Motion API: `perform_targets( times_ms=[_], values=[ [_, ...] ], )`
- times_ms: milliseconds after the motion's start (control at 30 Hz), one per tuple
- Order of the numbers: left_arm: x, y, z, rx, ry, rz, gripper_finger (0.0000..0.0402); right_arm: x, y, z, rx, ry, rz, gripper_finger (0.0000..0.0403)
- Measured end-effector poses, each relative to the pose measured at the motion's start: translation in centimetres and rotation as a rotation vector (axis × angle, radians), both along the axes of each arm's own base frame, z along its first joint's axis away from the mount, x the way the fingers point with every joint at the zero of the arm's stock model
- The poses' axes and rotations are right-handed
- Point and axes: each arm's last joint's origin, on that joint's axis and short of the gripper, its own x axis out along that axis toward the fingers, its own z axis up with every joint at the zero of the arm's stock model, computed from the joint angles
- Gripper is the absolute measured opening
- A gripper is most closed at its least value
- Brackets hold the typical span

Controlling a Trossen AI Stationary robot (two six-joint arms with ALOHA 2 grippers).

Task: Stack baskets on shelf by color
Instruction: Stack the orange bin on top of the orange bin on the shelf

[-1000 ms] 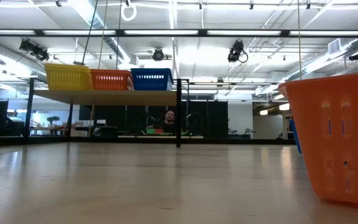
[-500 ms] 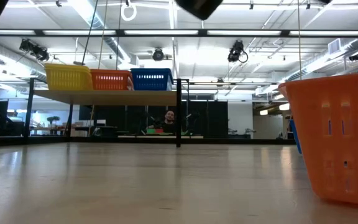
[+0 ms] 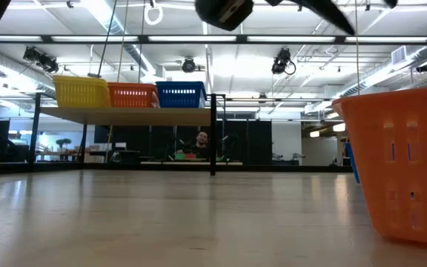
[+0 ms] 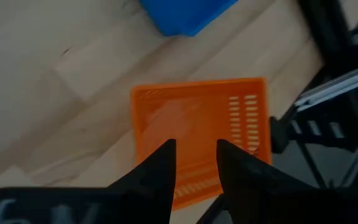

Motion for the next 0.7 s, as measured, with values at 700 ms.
perform_targets(
  times_ms=[700],
  values=[
    [0.7,0.1,0.4,-0.014,-0.068,-0.033,0.0121,0.2,-0.2,0.5,0.017,-0.057,-0.061,0.0214]
  ],
)
